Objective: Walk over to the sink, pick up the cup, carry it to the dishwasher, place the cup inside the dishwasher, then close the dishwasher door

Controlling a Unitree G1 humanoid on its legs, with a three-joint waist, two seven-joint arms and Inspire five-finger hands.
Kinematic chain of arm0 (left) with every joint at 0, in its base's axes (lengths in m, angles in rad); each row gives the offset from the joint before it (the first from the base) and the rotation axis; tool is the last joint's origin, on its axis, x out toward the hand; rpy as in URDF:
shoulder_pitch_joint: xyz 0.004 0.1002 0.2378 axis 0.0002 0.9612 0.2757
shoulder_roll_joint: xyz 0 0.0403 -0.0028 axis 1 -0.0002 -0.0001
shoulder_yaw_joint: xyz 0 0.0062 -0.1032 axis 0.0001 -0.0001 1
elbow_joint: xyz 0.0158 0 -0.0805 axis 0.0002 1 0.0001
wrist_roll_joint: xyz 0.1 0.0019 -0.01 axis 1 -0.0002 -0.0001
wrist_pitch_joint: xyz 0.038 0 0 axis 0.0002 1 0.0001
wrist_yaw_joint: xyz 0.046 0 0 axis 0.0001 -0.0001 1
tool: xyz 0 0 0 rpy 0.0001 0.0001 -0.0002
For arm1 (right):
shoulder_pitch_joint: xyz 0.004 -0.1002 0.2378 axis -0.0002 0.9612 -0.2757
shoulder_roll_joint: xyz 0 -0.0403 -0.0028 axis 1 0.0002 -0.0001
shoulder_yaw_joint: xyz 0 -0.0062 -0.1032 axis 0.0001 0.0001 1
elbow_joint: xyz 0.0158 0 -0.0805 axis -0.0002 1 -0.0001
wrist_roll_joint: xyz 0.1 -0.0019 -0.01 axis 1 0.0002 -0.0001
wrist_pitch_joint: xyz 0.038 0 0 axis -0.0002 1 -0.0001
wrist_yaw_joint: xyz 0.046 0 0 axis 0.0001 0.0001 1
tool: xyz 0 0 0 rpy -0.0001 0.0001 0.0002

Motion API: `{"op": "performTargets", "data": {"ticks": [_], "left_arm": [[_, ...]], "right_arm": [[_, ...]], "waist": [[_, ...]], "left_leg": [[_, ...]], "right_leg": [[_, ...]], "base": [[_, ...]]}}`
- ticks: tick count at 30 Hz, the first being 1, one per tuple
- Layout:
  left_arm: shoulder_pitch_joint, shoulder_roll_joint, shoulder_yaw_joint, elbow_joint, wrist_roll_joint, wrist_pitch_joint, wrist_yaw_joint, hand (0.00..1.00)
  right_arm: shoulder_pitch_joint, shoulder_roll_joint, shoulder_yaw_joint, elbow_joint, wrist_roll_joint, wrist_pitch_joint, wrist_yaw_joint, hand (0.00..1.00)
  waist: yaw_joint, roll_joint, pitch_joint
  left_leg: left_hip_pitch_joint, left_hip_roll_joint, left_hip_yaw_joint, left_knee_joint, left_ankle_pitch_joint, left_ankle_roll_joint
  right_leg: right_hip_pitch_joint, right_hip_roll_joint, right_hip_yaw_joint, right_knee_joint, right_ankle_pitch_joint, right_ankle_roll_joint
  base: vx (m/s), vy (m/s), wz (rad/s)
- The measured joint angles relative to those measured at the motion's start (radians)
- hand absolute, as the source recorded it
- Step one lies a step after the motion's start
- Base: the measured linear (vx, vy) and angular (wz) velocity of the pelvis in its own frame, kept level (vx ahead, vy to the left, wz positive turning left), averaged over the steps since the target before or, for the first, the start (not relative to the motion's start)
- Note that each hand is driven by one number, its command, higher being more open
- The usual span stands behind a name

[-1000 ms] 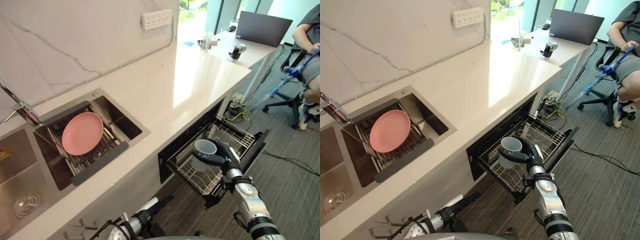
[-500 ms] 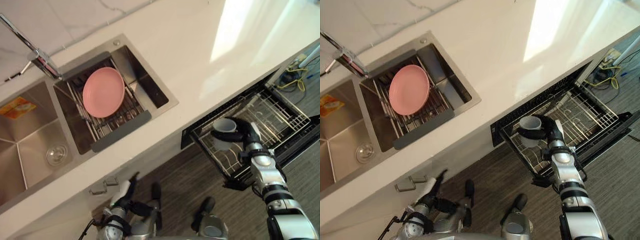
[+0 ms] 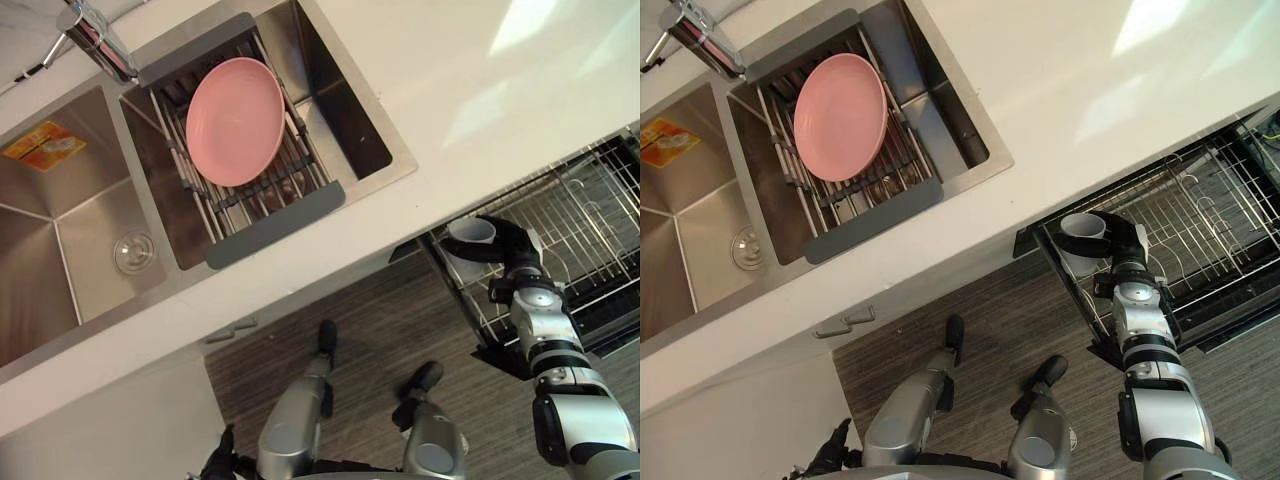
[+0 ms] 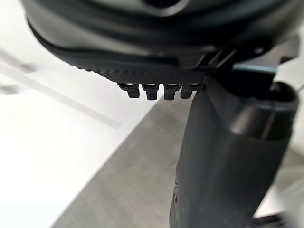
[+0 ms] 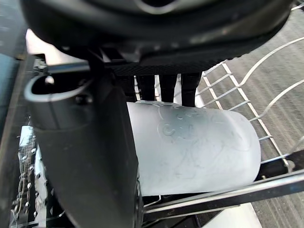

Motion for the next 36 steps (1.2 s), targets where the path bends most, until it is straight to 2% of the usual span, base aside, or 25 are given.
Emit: {"op": "performTargets", "data": {"ticks": [4, 9, 12, 15, 16, 17, 20, 22, 25, 28, 30, 31, 33, 34, 36], "left_arm": [[-0.027, -0.005, -0.002, 0.024, 0.000, 0.002, -0.040, 1.00], [-0.043, -0.014, -0.001, 0.021, -0.044, -0.020, -0.078, 1.00], [-0.043, -0.012, 0.003, 0.023, -0.073, -0.022, -0.076, 1.00], [-0.042, -0.012, 0.031, 0.024, -0.098, -0.020, -0.074, 1.00], [-0.035, -0.008, 0.049, 0.024, -0.111, -0.021, -0.070, 1.00], [-0.025, -0.006, 0.073, 0.025, -0.130, -0.019, -0.058, 1.00], [-0.005, -0.012, 0.124, 0.020, -0.244, 0.001, 0.014, 1.00], [0.006, -0.018, 0.143, 0.020, -0.253, 0.017, 0.032, 1.00], [0.053, -0.032, 0.186, 0.025, -0.308, 0.011, 0.064, 1.00], [0.089, -0.049, 0.206, 0.025, -0.338, 0.002, 0.093, 1.00], [0.105, -0.064, 0.233, 0.026, -0.356, 0.001, 0.092, 1.00], [0.108, -0.066, 0.238, 0.026, -0.365, 0.001, 0.092, 1.00], [0.120, -0.067, 0.255, 0.040, -0.383, 0.002, 0.087, 1.00], [0.121, -0.069, 0.257, 0.048, -0.397, 0.001, 0.087, 1.00], [0.118, -0.075, 0.257, 0.061, -0.414, -0.002, 0.087, 1.00]], "right_arm": [[0.000, 0.013, 0.000, 0.041, 0.000, 0.022, 0.018, 1.00], [0.013, 0.060, -0.036, 0.027, 0.003, 0.021, -0.019, 1.00], [0.070, 0.113, -0.041, -0.082, 0.020, 0.021, -0.071, 1.00], [0.140, 0.178, -0.044, -0.226, 0.097, 0.020, -0.132, 1.00], [0.185, 0.225, -0.048, -0.292, 0.159, 0.012, -0.168, 1.00], [0.242, 0.285, -0.064, -0.354, 0.204, -0.013, -0.200, 1.00], [0.421, 0.388, -0.083, -0.494, 0.214, -0.091, -0.256, 1.00], [0.508, 0.419, -0.084, -0.568, 0.214, -0.108, -0.261, 1.00], [0.640, 0.438, -0.085, -0.660, 0.214, -0.111, -0.203, 1.00], [0.761, 0.459, -0.113, -0.732, 0.217, -0.106, -0.118, 1.00], [0.852, 0.474, -0.132, -0.847, 0.262, -0.099, -0.054, 1.00], [0.871, 0.479, -0.141, -0.880, 0.280, -0.096, -0.033, 1.00], [0.911, 0.489, -0.188, -0.999, 0.352, -0.097, 0.038, 1.00], [0.917, 0.486, -0.204, -1.039, 0.375, -0.101, 0.068, 1.00], [0.909, 0.481, -0.209, -1.113, 0.401, -0.119, 0.132, 1.00]], "waist": [[0.008, 0.007, 0.004], [0.006, 0.006, 0.005], [0.007, 0.000, 0.002], [0.003, -0.018, -0.010], [0.002, -0.036, -0.024], [-0.004, -0.056, -0.042], [-0.019, -0.086, -0.116], [-0.034, -0.097, -0.131], [-0.060, -0.102, -0.177], [-0.078, -0.099, -0.211], [-0.087, -0.091, -0.222], [-0.097, -0.089, -0.224], [-0.131, -0.078, -0.230], [-0.135, -0.071, -0.235], [-0.133, -0.065, -0.240]], "left_leg": [[-0.001, 0.003, -0.025, -0.010, 0.011, -0.002], [0.019, 0.006, -0.039, -0.010, 0.016, -0.001], [0.049, 0.017, -0.033, -0.011, 0.009, -0.010], [0.074, 0.027, -0.013, -0.011, 0.001, -0.020], [0.091, 0.034, 0.007, -0.011, -0.004, -0.025], [0.111, 0.041, 0.024, -0.011, -0.011, -0.027], [0.135, 0.055, 0.068, -0.006, -0.032, -0.028], [0.155, 0.066, 0.098, 0.031, -0.064, -0.029], [0.159, 0.094, 0.142, 0.114, -0.124, -0.039], [0.178, 0.116, 0.158, 0.120, -0.137, -0.051], [0.176, 0.133, 0.185, 0.120, -0.153, -0.039], [0.176, 0.146, 0.223, 0.124, -0.154, -0.036], [0.172, 0.206, 0.402, 0.172, -0.156, -0.014], [0.169, 0.226, 0.463, 0.201, -0.153, 0.005], [0.165, 0.219, 0.511, 0.233, -0.160, 0.011]], "right_leg": [[-0.004, 0.002, -0.013, 0.023, -0.022, 0.000], [0.022, 0.004, -0.018, 0.037, -0.033, 0.006], [0.050, 0.009, -0.010, 0.037, -0.040, 0.009], [0.063, 0.017, 0.011, 0.033, -0.041, 0.008], [0.069, 0.022, 0.032, 0.029, -0.042, 0.007], [0.080, 0.029, 0.048, 0.023, -0.043, 0.005], [0.084, 0.041, 0.093, 0.014, -0.046, 0.005], [0.104, 0.050, 0.127, 0.007, -0.050, 0.009], [0.123, 0.079, 0.188, -0.021, -0.050, 0.008], [0.138, 0.100, 0.201, -0.028, -0.057, -0.005], [0.144, 0.109, 0.193, -0.034, -0.059, -0.008], [0.151, 0.112, 0.182, -0.039, -0.059, -0.007], [0.179, 0.099, 0.122, -0.042, -0.064, -0.003], [0.187, 0.090, 0.102, -0.033, -0.065, -0.003], [0.197, 0.065, 0.080, -0.006, -0.078, 0.011]], "base": [[-0.02, -0.047, 0.12], [-0.02, -0.039, 0.10], [-0.04, -0.053, -0.03], [-0.03, -0.044, -0.22], [-0.03, -0.069, -0.44], [-0.02, -0.062, -0.45], [0.00, -0.069, -0.44], [-0.03, -0.064, -0.58], [-0.01, -0.072, -0.50], [0.01, -0.061, -0.21], [-0.01, -0.058, 0.05], [0.02, -0.089, 0.44], [0.06, 0.003, 0.73], [0.08, 0.086, 0.61], [0.08, 0.089, 0.44]]}}
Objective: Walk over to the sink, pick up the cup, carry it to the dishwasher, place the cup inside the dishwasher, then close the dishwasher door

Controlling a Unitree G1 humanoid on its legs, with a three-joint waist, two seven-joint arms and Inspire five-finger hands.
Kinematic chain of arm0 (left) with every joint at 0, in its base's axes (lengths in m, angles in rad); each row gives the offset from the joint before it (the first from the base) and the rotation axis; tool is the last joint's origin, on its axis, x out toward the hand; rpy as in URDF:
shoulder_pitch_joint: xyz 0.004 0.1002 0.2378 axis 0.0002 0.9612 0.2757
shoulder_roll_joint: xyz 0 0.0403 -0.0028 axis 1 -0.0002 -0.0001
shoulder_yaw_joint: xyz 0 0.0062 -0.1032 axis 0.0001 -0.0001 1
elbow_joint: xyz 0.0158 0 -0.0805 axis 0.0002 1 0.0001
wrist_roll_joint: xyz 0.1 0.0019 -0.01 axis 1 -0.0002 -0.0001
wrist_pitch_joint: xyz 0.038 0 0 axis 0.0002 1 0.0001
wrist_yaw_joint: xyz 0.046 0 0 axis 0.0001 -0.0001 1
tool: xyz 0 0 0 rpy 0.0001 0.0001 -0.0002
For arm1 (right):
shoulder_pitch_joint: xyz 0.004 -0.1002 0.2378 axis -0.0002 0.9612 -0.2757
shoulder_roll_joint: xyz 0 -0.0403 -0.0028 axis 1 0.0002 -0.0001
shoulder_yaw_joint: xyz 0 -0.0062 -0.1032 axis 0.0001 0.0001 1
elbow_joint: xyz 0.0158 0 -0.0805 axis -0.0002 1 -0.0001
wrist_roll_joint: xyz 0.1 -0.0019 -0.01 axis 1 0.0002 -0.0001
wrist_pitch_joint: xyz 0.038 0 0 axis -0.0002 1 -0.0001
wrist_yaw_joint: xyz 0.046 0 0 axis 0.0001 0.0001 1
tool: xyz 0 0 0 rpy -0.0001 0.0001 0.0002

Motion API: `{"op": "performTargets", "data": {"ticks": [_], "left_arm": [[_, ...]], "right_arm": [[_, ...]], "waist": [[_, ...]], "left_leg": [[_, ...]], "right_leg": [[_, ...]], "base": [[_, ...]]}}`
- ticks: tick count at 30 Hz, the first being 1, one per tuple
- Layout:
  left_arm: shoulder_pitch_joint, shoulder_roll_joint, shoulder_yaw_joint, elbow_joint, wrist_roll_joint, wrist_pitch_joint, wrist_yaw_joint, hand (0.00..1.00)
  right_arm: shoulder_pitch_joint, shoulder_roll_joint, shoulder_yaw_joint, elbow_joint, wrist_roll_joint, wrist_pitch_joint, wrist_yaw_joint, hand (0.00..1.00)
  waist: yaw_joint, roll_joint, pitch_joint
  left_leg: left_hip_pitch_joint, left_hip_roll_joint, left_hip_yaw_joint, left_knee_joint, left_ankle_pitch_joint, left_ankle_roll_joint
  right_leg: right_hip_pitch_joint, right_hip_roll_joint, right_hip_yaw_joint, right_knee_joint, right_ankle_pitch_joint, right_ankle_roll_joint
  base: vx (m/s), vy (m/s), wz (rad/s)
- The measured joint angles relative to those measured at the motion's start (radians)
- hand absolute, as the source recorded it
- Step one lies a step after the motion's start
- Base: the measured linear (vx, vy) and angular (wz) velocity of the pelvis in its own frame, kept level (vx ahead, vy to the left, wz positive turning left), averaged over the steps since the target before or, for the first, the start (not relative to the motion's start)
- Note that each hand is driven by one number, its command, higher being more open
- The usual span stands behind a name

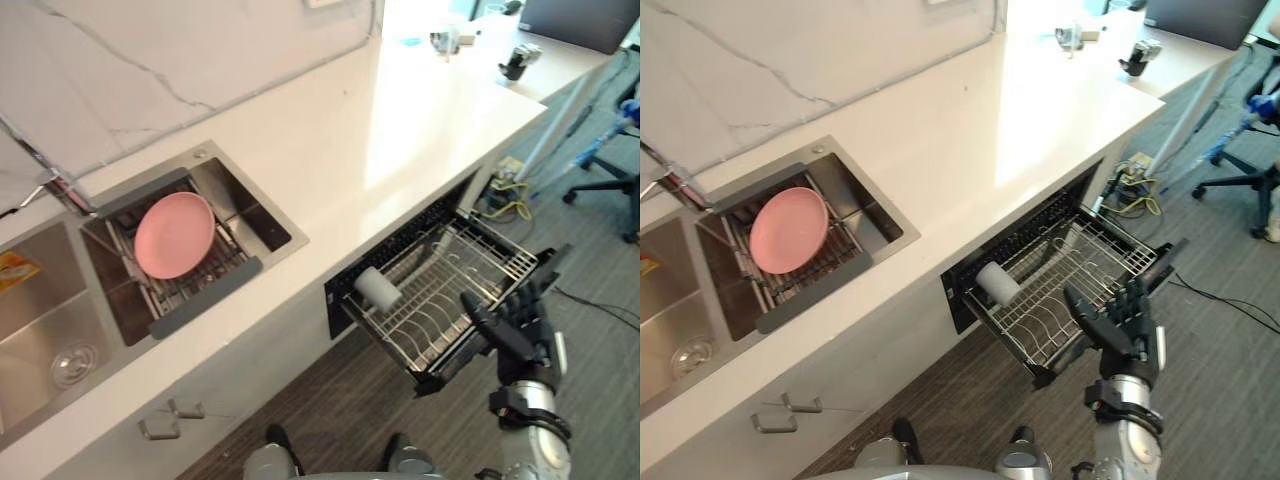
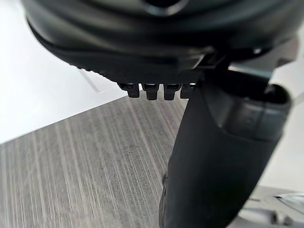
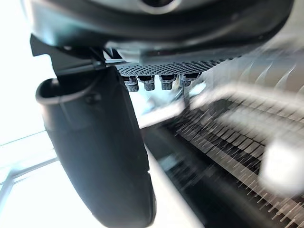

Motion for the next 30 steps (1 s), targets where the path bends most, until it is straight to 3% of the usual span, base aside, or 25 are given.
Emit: {"op": "performTargets", "data": {"ticks": [5, 9, 12, 13, 15, 16, 17, 18, 19, 21, 23, 24, 25, 28, 30], "left_arm": [[0.004, -0.014, 0.009, 0.005, 0.066, 0.002, -0.014, 1.00], [0.002, 0.001, -0.005, 0.031, 0.043, 0.014, -0.008, 1.00], [-0.016, 0.028, -0.026, 0.048, 0.021, 0.027, -0.013, 1.00], [-0.024, 0.050, -0.035, 0.053, 0.022, 0.030, -0.022, 1.00], [-0.047, 0.062, -0.062, 0.082, 0.026, 0.045, -0.036, 1.00], [-0.056, 0.071, -0.084, 0.081, 0.035, 0.061, -0.050, 1.00], [-0.066, 0.080, -0.092, 0.081, 0.043, 0.068, -0.061, 1.00], [-0.073, 0.112, -0.123, 0.081, 0.063, 0.076, -0.088, 1.00], [-0.075, 0.121, -0.133, 0.082, 0.063, 0.079, -0.098, 1.00], [-0.076, 0.132, -0.166, 0.085, 0.060, 0.089, -0.118, 1.00], [-0.076, 0.140, -0.189, 0.085, 0.044, 0.096, -0.122, 1.00], [-0.072, 0.147, -0.189, 0.086, 0.022, 0.108, -0.125, 1.00], [-0.063, 0.157, -0.181, 0.087, -0.007, 0.115, -0.127, 1.00], [-0.060, 0.134, -0.139, 0.087, -0.025, 0.113, -0.127, 1.00], [-0.058, 0.134, -0.137, 0.088, -0.023, 0.112, -0.130, 1.00]], "right_arm": [[-0.077, 0.001, 0.153, -0.111, 0.040, -0.073, 0.163, 1.00], [-0.093, 0.003, 0.247, -0.109, 0.037, -0.078, 0.166, 1.00], [-0.108, 0.003, 0.264, -0.100, 0.033, -0.078, 0.144, 1.00], [-0.120, -0.007, 0.263, -0.087, 0.022, -0.077, 0.112, 1.00], [-0.143, -0.045, 0.264, -0.055, 0.007, -0.074, 0.058, 1.00], [-0.157, -0.066, 0.263, -0.027, 0.011, -0.071, 0.030, 1.00], [-0.158, -0.066, 0.257, -0.015, 0.012, -0.070, 0.018, 1.00], [-0.152, -0.059, 0.257, 0.011, 0.012, -0.061, 0.003, 1.00], [-0.151, -0.060, 0.257, 0.017, 0.012, -0.053, 0.001, 1.00], [-0.149, -0.063, 0.245, 0.013, 0.012, -0.052, 0.004, 1.00], [-0.141, -0.069, 0.220, 0.006, 0.022, -0.052, 0.010, 1.00], [-0.125, -0.069, 0.202, 0.002, 0.040, -0.051, 0.010, 1.00], [-0.117, -0.065, 0.190, 0.003, 0.052, -0.044, 0.006, 1.00], [-0.124, -0.067, 0.174, 0.023, 0.085, -0.028, 0.003, 1.00], [-0.118, -0.066, 0.164, 0.033, 0.089, -0.021, 0.003, 1.00]], "waist": [[0.022, -0.008, -0.026], [0.038, -0.030, -0.060], [0.038, -0.071, -0.065], [0.038, -0.093, -0.068], [0.037, -0.097, -0.069], [0.034, -0.102, -0.068], [0.029, -0.100, -0.071], [0.018, -0.115, -0.065], [0.013, -0.123, -0.063], [0.006, -0.126, -0.064], [0.004, -0.133, -0.069], [0.005, -0.147, -0.077], [0.008, -0.179, -0.084], [0.033, -0.164, -0.081], [0.033, -0.159, -0.079]], "left_leg": [[0.035, -0.073, -0.002, -0.058, 0.000, -0.001], [0.062, -0.134, -0.008, -0.110, -0.003, 0.006], [0.060, -0.198, -0.044, -0.121, -0.020, 0.029], [0.060, -0.222, -0.064, -0.125, -0.030, 0.039], [0.058, -0.238, -0.107, -0.125, -0.036, 0.049], [0.067, -0.240, -0.145, -0.129, -0.040, 0.059], [0.074, -0.236, -0.173, -0.132, -0.042, 0.069], [0.083, -0.226, -0.238, -0.136, -0.051, 0.085], [0.093, -0.222, -0.273, -0.137, -0.053, 0.092], [0.117, -0.226, -0.330, -0.146, -0.057, 0.088], [0.126, -0.241, -0.374, -0.144, -0.061, 0.078], [0.128, -0.261, -0.403, -0.142, -0.067, 0.069], [0.140, -0.286, -0.416, -0.140, -0.076, 0.056], [0.136, -0.251, -0.369, -0.103, -0.118, 0.019], [0.146, -0.223, -0.353, -0.088, -0.140, 0.014]], "right_leg": [[0.022, -0.063, -0.016, 0.003, 0.009, 0.041], [0.041, -0.112, -0.037, 0.004, 0.009, 0.072], [0.032, -0.194, -0.074, 0.100, -0.041, 0.090], [0.024, -0.236, -0.089, 0.167, -0.056, 0.081], [-0.036, -0.291, -0.036, 0.345, -0.034, -0.005], [-0.099, -0.310, 0.061, 0.483, 0.022, -0.088], [-0.138, -0.309, 0.121, 0.553, 0.024, -0.101], [-0.196, -0.237, 0.233, 0.642, -0.097, -0.065], [-0.214, -0.179, 0.273, 0.632, -0.150, -0.050], [-0.245, -0.087, 0.325, 0.544, -0.197, -0.043], [-0.281, -0.037, 0.379, 0.441, -0.195, -0.035], [-0.293, -0.031, 0.398, 0.365, -0.146, -0.030], [-0.291, -0.032, 0.396, 0.292, -0.030, -0.030], [-0.234, 0.000, 0.391, 0.207, -0.041, -0.029], [-0.210, 0.031, 0.394, 0.179, -0.035, -0.037]], "base": [[0.07, 0.109, 0.15], [0.10, 0.102, 0.17], [0.15, 0.131, 0.46], [0.18, 0.121, 0.64], [0.17, 0.144, 0.72], [0.15, 0.152, 0.71], [0.24, 0.126, 1.17], [0.22, 0.044, 1.17], [0.21, 0.018, 1.18], [0.25, 0.018, 0.99], [0.23, -0.009, 1.01], [0.24, -0.080, 0.94], [0.31, -0.134, 0.79], [0.19, -0.103, 0.01], [0.10, -0.080, -0.27]]}}
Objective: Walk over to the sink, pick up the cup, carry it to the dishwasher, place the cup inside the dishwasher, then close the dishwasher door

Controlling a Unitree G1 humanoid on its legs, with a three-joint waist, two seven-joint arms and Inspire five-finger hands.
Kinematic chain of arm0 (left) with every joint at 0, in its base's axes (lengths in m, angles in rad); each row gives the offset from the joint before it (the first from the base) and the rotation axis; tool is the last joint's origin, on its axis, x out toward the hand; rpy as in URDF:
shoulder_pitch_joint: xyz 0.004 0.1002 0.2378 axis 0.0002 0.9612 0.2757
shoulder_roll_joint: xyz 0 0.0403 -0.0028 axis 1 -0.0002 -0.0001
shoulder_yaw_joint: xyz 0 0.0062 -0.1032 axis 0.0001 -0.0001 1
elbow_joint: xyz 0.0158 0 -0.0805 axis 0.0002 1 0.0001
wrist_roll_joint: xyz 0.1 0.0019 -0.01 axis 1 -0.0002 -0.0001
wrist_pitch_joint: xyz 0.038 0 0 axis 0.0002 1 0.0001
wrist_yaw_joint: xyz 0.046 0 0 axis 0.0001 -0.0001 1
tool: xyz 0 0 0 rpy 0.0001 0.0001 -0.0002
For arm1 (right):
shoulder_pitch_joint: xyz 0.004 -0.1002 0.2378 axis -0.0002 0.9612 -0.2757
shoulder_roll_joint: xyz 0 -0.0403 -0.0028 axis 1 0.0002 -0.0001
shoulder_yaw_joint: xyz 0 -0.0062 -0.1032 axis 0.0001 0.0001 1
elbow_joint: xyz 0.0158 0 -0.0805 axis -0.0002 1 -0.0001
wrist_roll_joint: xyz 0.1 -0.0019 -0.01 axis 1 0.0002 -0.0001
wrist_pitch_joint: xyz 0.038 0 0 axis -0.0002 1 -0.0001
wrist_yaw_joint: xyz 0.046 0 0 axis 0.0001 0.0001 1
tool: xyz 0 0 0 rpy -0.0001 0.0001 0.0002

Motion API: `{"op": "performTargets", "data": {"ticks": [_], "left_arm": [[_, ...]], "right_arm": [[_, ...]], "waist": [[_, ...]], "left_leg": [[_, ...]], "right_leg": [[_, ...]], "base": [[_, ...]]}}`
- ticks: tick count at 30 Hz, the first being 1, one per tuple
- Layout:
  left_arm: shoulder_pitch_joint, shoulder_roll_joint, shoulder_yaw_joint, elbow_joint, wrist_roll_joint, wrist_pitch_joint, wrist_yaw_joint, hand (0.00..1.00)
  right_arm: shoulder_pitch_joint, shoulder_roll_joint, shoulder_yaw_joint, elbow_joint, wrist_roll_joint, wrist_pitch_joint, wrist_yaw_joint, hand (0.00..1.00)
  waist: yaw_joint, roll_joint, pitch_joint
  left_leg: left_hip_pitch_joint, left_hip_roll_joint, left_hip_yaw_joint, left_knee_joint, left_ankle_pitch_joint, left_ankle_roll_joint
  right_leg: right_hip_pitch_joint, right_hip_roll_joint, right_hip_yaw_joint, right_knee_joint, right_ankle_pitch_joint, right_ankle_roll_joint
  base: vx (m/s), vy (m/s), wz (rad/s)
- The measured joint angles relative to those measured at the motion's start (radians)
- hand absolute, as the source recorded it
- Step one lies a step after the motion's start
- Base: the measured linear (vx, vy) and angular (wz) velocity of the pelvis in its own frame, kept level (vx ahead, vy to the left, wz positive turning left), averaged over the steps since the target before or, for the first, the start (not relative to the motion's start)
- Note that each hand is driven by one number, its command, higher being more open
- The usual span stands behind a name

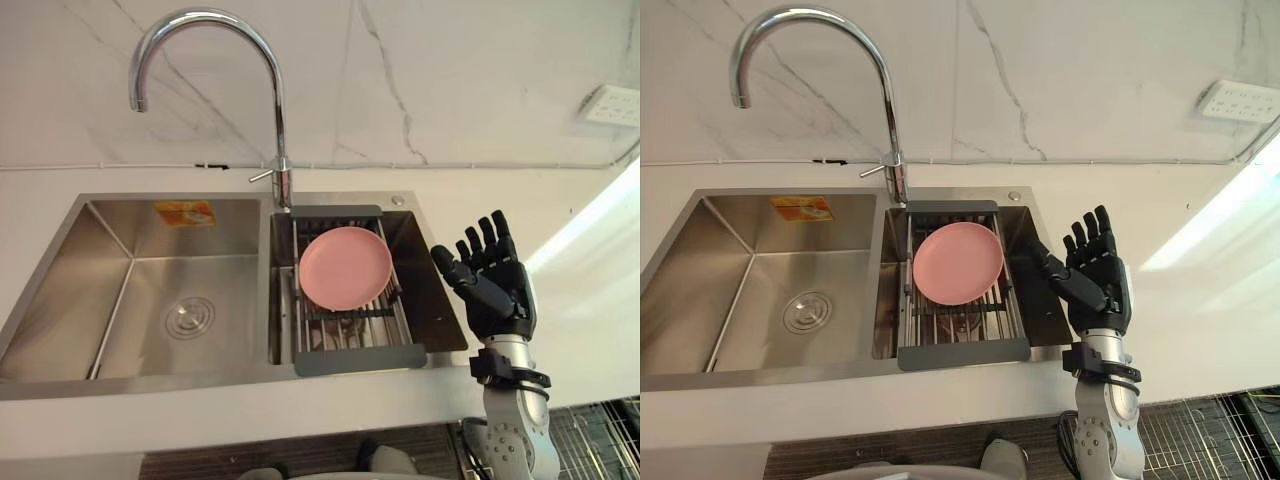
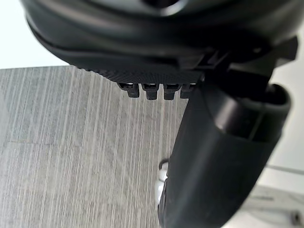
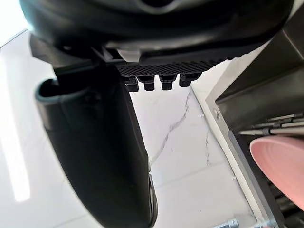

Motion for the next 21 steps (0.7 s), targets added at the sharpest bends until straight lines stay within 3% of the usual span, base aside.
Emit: {"op": "performTargets", "data": {"ticks": [1, 2, 12, 15, 21], "left_arm": [[0.004, 0.000, 0.001, 0.001, 0.009, 0.000, -0.008, 1.00], [0.015, -0.014, -0.002, 0.008, 0.022, -0.010, -0.033, 1.00], [0.018, -0.026, -0.002, 0.038, 0.013, -0.039, -0.037, 1.00], [0.025, -0.033, -0.001, 0.042, -0.026, -0.053, -0.047, 1.00], [0.022, -0.033, 0.040, 0.044, -0.044, -0.053, -0.070, 1.00]], "right_arm": [[0.004, 0.000, -0.011, 0.001, 0.001, 0.008, 0.002, 1.00], [0.040, -0.002, -0.012, 0.002, 0.068, 0.087, 0.040, 1.00], [0.034, -0.024, 0.042, 0.002, 0.068, 0.087, 0.038, 1.00], [0.020, -0.028, 0.077, 0.002, 0.056, 0.080, 0.024, 1.00], [-0.021, -0.034, 0.080, 0.002, -0.050, 0.061, -0.035, 1.00]], "waist": [[-0.002, 0.001, 0.001], [-0.025, 0.024, 0.008], [-0.008, 0.044, -0.017], [0.004, 0.062, -0.030], [0.026, 0.062, -0.031]], "left_leg": [[0.010, 0.011, 0.013, 0.006, -0.011, -0.004], [0.048, 0.001, 0.034, -0.022, -0.013, -0.001], [0.022, 0.002, 0.004, -0.037, -0.002, 0.001], [0.009, 0.002, -0.007, -0.048, 0.006, -0.009], [0.002, 0.009, 0.026, -0.054, 0.021, -0.050]], "right_leg": [[0.016, 0.013, 0.006, -0.017, 0.003, -0.005], [0.075, 0.020, 0.020, -0.106, 0.046, 0.016], [0.098, 0.022, -0.030, -0.180, 0.073, 0.020], [0.117, 0.020, -0.070, -0.216, 0.082, 0.024], [0.131, 0.018, -0.108, -0.234, 0.084, 0.027]], "base": [[0.04, -0.040, -0.19], [0.02, -0.024, -0.14], [0.01, 0.001, 0.11], [0.03, -0.002, 0.28], [0.02, -0.014, 0.22]]}}
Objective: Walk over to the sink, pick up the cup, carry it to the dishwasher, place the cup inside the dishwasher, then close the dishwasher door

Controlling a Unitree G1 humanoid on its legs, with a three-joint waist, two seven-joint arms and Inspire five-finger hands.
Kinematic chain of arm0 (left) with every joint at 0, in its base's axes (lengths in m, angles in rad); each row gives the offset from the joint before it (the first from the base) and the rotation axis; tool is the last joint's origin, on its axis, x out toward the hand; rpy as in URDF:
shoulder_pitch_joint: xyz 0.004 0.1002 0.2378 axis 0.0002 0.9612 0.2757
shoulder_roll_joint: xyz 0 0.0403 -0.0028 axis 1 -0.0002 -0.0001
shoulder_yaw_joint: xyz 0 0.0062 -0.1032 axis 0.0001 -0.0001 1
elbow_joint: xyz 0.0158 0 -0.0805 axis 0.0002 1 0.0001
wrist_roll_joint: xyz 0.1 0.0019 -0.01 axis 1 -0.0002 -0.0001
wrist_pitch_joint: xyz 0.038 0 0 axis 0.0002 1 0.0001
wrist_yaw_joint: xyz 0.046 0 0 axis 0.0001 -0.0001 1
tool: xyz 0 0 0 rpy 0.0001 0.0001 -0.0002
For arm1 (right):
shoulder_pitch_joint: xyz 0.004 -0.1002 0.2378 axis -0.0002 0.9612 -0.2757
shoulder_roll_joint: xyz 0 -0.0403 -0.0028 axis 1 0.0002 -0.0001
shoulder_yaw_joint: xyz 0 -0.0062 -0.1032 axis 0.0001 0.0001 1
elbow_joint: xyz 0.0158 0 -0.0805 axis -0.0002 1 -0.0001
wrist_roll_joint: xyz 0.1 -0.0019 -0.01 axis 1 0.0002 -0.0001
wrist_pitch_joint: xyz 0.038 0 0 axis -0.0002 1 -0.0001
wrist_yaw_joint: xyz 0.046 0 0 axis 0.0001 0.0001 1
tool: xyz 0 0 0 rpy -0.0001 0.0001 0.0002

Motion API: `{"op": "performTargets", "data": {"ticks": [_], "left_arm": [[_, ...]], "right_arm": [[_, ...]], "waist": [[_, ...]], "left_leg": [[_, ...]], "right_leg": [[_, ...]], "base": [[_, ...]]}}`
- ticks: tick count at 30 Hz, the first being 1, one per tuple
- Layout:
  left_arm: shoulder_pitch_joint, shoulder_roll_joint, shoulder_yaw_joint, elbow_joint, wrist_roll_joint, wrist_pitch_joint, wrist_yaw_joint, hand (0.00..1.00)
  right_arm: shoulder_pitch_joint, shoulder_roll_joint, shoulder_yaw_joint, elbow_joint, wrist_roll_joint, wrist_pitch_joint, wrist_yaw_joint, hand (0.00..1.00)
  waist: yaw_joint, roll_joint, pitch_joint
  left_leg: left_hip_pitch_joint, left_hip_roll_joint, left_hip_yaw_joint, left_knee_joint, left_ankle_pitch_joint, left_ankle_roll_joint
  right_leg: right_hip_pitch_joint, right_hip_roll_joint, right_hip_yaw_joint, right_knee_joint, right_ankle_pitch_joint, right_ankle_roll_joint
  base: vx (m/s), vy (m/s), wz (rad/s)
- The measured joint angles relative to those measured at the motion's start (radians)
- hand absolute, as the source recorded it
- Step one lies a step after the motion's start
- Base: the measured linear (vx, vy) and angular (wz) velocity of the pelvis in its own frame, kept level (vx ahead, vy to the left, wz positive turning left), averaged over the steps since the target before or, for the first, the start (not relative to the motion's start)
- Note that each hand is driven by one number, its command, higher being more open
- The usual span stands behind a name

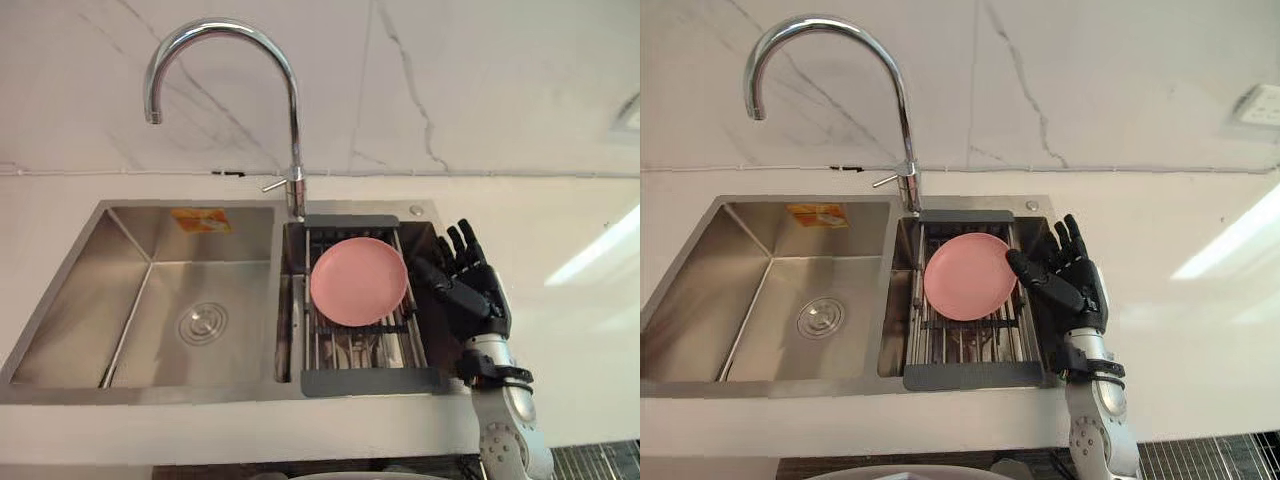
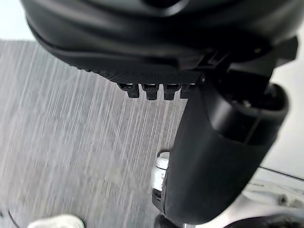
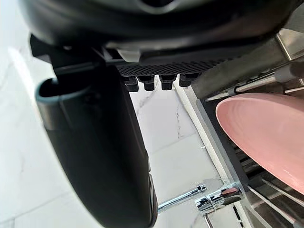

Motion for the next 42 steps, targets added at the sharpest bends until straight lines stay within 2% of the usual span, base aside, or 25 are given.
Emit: {"op": "performTargets", "data": {"ticks": [3, 5, 8, 12, 14, 18, 24, 31, 36, 42], "left_arm": [[0.005, 0.000, 0.002, 0.000, 0.008, 0.004, -0.007, 1.00], [0.009, -0.001, 0.008, 0.000, 0.021, 0.004, -0.013, 1.00], [0.016, -0.002, 0.019, 0.000, 0.021, 0.003, -0.028, 1.00], [0.020, 0.000, 0.019, 0.000, 0.021, 0.005, -0.029, 1.00], [0.020, 0.002, 0.019, 0.000, 0.021, 0.007, -0.029, 1.00], [0.018, 0.008, 0.018, -0.001, 0.021, 0.010, -0.033, 1.00], [0.019, 0.009, 0.017, -0.006, 0.022, 0.016, -0.033, 1.00], [0.025, 0.020, 0.016, -0.007, 0.022, 0.018, -0.033, 1.00], [0.024, 0.030, 0.016, -0.009, 0.044, 0.028, -0.034, 1.00], [0.022, 0.029, 0.015, -0.015, 0.060, 0.034, -0.036, 1.00]], "right_arm": [[0.003, -0.009, -0.014, 0.000, -0.084, 0.000, -0.017, 1.00], [0.009, -0.030, -0.048, 0.000, -0.203, 0.000, -0.021, 1.00], [0.013, -0.106, -0.103, -0.004, -0.366, -0.002, -0.012, 1.00], [0.015, -0.227, -0.136, -0.037, -0.444, -0.007, 0.072, 1.00], [0.015, -0.249, -0.135, -0.053, -0.448, -0.007, 0.121, 1.00], [0.015, -0.255, -0.128, -0.057, -0.494, -0.007, 0.203, 1.00], [0.015, -0.272, -0.067, -0.056, -0.594, -0.001, 0.248, 1.00], [0.015, -0.273, -0.003, -0.047, -0.712, 0.002, 0.243, 1.00], [0.014, -0.273, 0.023, -0.032, -0.819, 0.002, 0.201, 1.00], [0.002, -0.274, 0.026, 0.002, -0.931, 0.010, 0.171, 1.00]], "waist": [[-0.008, 0.000, 0.000], [-0.015, -0.001, -0.001], [-0.025, -0.005, -0.004], [-0.034, -0.009, -0.011], [-0.035, -0.012, -0.013], [-0.030, -0.016, -0.013], [-0.030, -0.020, -0.014], [-0.030, -0.038, -0.026], [-0.028, -0.054, -0.036], [-0.027, -0.054, -0.037]], "left_leg": [[0.008, 0.001, 0.013, -0.004, 0.001, -0.002], [0.010, 0.000, 0.019, -0.007, 0.001, -0.002], [0.013, 0.000, 0.031, -0.015, 0.001, 0.000], [0.018, 0.001, 0.043, -0.032, 0.008, 0.009], [0.019, 0.001, 0.047, -0.035, 0.009, 0.012], [0.018, 0.000, 0.049, -0.038, 0.015, 0.018], [0.018, 0.000, 0.054, -0.038, 0.016, 0.016], [0.017, 0.001, 0.050, -0.038, 0.019, 0.013], [0.016, -0.003, 0.042, -0.048, 0.028, 0.014], [0.012, -0.003, 0.036, -0.051, 0.034, 0.007]], "right_leg": [[0.003, 0.001, 0.007, 0.000, 0.000, 0.000], [0.003, 0.001, 0.015, 0.003, 0.001, 0.001], [0.002, 0.001, 0.022, 0.004, 0.002, -0.001], [-0.003, 0.005, 0.027, 0.004, 0.005, -0.004], [-0.005, 0.006, 0.028, 0.004, 0.005, -0.004], [-0.008, 0.005, 0.027, 0.002, 0.005, -0.004], [-0.007, 0.006, 0.025, 0.001, 0.005, -0.004], [-0.007, 0.004, 0.019, 0.004, 0.005, -0.004], [-0.006, 0.001, 0.007, 0.004, 0.005, -0.004], [-0.006, 0.000, -0.001, 0.003, 0.005, -0.004]], "base": [[-0.05, -0.011, -0.07], [-0.08, -0.006, -0.08], [-0.09, -0.008, -0.07], [-0.05, -0.015, -0.05], [-0.01, -0.008, -0.02], [0.00, 0.000, 0.00], [-0.01, -0.007, 0.00], [-0.05, -0.017, 0.02], [-0.03, -0.012, 0.07], [-0.03, -0.015, 0.04]]}}
